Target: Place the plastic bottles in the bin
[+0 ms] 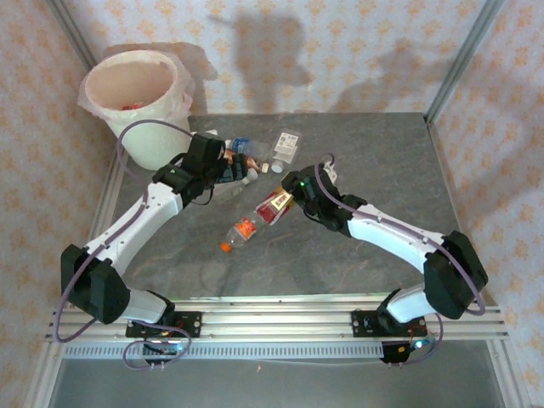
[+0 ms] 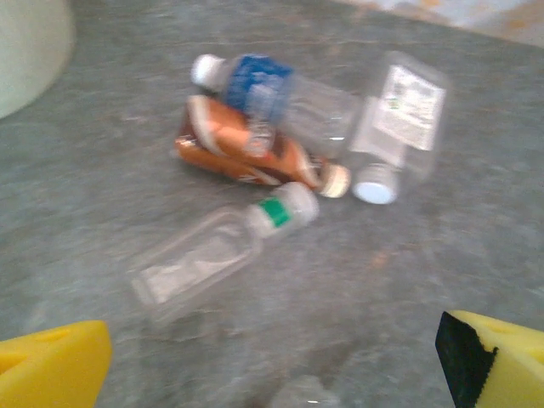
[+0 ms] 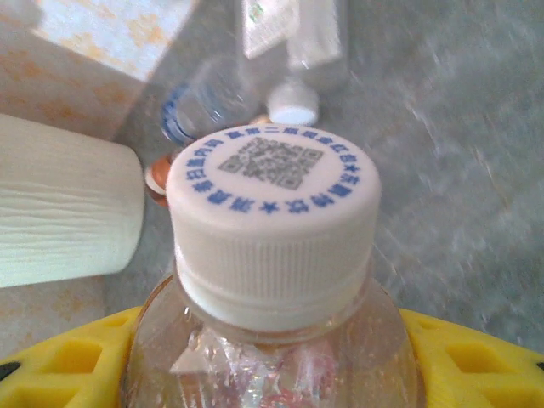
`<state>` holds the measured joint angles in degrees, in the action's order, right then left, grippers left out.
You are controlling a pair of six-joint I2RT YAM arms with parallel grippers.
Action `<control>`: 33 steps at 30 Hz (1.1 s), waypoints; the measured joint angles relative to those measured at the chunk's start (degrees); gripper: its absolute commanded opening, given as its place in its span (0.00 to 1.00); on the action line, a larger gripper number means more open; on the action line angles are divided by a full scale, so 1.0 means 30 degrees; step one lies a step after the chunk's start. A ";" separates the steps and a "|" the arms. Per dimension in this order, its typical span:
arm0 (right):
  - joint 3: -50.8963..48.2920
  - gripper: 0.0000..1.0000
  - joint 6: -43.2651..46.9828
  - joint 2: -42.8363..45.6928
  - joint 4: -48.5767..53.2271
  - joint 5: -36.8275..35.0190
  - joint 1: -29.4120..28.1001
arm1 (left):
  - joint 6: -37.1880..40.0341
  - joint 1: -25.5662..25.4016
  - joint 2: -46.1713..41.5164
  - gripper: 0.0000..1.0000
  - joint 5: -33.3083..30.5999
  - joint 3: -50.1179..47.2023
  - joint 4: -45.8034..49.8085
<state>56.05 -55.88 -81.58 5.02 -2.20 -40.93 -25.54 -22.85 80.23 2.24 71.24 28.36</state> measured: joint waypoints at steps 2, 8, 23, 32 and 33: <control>0.0321 0.48 0.0648 0.0022 -0.0488 -0.0401 0.0189 | 0.0204 0.0000 -0.0270 1.00 0.1435 -0.0211 -0.0845; 0.1144 0.46 0.1661 0.0022 -0.1938 -0.0554 0.1246 | 0.1581 0.0000 -0.0947 1.00 0.6579 -0.0612 -0.3075; 0.1829 0.46 0.2980 0.0015 -0.4510 0.4656 0.3053 | 0.7329 -0.1435 0.1902 1.00 0.9544 0.3126 -0.0291; 0.2004 0.46 0.4262 0.0364 -0.4823 0.7045 0.3038 | 1.0841 0.0233 0.4554 1.00 1.1970 0.7686 0.3045; 0.2004 0.46 0.4379 0.0430 -0.4838 0.7264 0.3038 | 1.1169 0.0284 0.4728 1.00 1.2597 0.7919 0.3439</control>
<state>62.06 -42.74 -80.29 -9.50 19.59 -31.81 7.97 -22.00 94.41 40.03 95.00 38.68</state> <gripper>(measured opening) 0.603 0.998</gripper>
